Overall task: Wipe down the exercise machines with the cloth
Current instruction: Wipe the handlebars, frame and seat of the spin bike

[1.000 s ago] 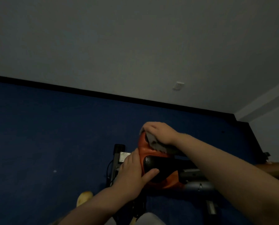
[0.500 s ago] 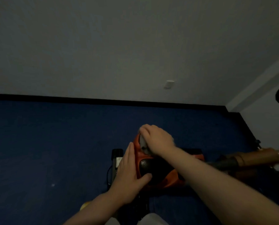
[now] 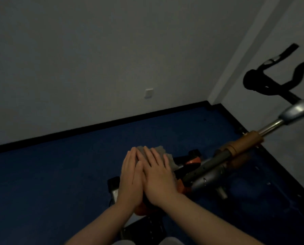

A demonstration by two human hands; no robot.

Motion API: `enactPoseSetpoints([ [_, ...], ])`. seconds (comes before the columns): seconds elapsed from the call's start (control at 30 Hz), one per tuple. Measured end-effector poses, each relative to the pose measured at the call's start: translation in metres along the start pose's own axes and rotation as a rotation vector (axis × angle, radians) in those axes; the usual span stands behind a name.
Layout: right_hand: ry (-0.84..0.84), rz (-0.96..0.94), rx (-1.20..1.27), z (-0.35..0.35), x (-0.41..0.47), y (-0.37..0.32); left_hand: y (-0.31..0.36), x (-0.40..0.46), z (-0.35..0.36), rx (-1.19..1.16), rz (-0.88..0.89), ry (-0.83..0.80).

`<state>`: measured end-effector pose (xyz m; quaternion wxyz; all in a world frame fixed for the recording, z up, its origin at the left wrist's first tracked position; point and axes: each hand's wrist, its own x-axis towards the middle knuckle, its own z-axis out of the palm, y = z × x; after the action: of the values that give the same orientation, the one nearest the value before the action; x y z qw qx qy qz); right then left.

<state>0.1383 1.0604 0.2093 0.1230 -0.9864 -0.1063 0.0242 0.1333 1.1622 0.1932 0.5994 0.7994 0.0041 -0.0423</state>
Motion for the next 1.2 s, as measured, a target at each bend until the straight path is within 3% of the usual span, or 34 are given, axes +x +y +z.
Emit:
enactPoseSetpoints([
  [0.1,-0.045,-0.101,0.015,-0.009,-0.015,0.038,-0.01,0.001,-0.009,0.048,0.047,-0.065],
  [0.2,-0.004,0.166,-0.011,-0.013,0.0,0.074,-0.015,0.009,-0.012,0.215,0.124,-0.144],
  [0.33,0.028,0.394,0.001,-0.004,0.011,0.028,-0.016,0.012,-0.018,0.32,0.179,-0.222],
  [0.5,-0.065,0.181,0.093,-0.006,-0.059,0.003,-0.03,0.027,-0.037,0.335,0.265,-0.367],
  [0.6,-0.018,0.34,0.181,-0.002,-0.061,0.017,-0.028,0.03,-0.049,0.269,0.229,-0.467],
  [0.7,0.116,0.588,0.17,0.009,-0.037,-0.014,-0.022,0.03,-0.054,0.227,0.214,-0.518],
  [0.77,0.163,0.59,0.129,0.016,-0.039,-0.049,-0.021,0.03,-0.055,0.177,0.175,-0.526],
  [0.87,0.135,0.512,0.081,0.019,-0.063,-0.062,-0.021,0.032,-0.061,0.157,0.168,-0.576],
  [1.07,0.109,0.884,0.22,0.012,-0.033,-0.045,-0.019,0.033,-0.064,0.19,0.189,-0.599],
  [1.13,0.107,0.864,0.169,0.017,-0.026,-0.063,-0.02,0.033,-0.064,0.193,0.195,-0.588],
  [1.2,0.175,0.726,0.045,0.023,-0.041,-0.078,-0.021,0.034,-0.064,0.209,0.212,-0.572],
])
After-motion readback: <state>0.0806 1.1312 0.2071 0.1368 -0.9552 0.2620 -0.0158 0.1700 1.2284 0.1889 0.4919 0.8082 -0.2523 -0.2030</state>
